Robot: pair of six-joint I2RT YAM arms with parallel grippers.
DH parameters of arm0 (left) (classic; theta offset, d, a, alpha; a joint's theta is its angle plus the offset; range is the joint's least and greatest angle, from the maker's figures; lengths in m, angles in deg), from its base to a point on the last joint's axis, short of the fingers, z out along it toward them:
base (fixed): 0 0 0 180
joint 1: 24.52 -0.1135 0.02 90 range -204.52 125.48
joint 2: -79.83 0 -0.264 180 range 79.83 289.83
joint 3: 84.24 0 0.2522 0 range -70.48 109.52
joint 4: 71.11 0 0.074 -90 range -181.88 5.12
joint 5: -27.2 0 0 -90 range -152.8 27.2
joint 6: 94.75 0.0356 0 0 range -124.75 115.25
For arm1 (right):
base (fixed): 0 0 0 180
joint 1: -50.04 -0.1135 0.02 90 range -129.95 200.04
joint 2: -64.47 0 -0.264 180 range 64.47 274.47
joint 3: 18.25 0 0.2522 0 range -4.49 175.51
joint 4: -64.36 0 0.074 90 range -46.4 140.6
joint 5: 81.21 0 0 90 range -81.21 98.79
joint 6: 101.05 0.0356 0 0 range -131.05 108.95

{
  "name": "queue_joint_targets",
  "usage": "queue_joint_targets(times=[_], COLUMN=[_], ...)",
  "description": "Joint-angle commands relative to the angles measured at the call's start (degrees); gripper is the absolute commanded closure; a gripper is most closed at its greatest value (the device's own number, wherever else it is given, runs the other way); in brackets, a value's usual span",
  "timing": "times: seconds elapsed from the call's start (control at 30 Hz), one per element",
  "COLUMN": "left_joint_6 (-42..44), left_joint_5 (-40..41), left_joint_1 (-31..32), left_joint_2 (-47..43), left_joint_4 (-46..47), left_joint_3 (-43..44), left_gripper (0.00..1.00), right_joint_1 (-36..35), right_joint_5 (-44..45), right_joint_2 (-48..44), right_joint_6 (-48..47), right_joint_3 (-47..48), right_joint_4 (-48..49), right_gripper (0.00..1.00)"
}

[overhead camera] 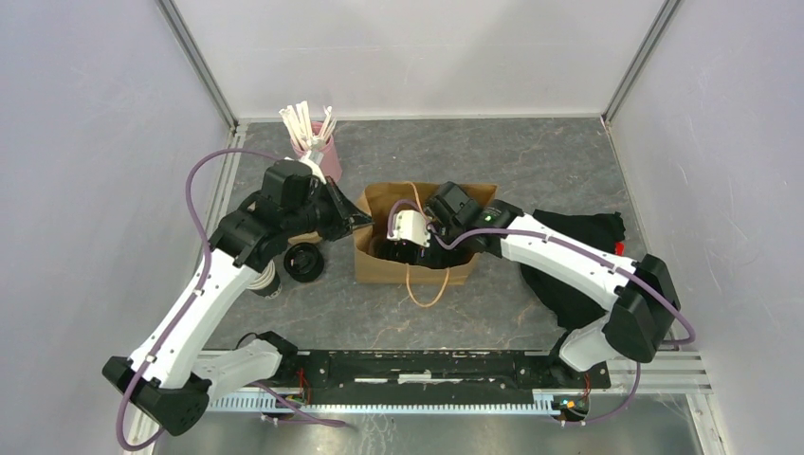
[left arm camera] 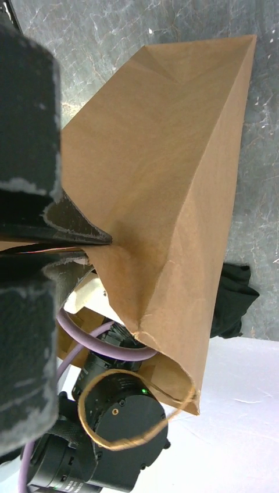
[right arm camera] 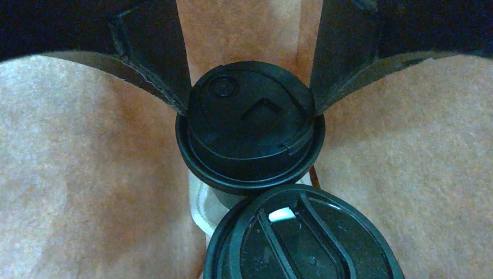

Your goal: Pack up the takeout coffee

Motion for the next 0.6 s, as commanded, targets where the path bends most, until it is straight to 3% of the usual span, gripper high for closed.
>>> queue_joint_targets(times=[0.0,0.1,0.2,0.43,0.57], left_joint_6=[-0.5,3.2,5.7,12.1,15.0], left_joint_5=[1.6,4.6,7.8,17.0,20.0], left_joint_1=[0.1,0.1,0.1,0.1,0.1], left_joint_2=[1.8,2.1,1.2,0.0,-0.5], left_joint_4=[-0.4,-2.8,-4.7,-11.0,-13.7], left_joint_3=[5.6,7.7,8.8,14.2,17.5], left_gripper=[0.83,0.65,0.54,0.41,0.38], right_joint_1=[-0.4,-0.3,-0.4,-0.4,-0.4], right_joint_5=[-5.5,-5.6,-5.5,-4.8,-4.7], right_joint_2=[4.7,6.4,8.0,10.6,9.3], right_joint_6=[1.8,1.9,1.8,2.1,3.0], right_joint_3=[-0.3,0.2,-0.2,0.8,4.8], right_joint_4=[-4.1,-4.3,-4.0,-4.5,-6.2], right_gripper=[1.00,0.99,0.99,1.00,0.87])
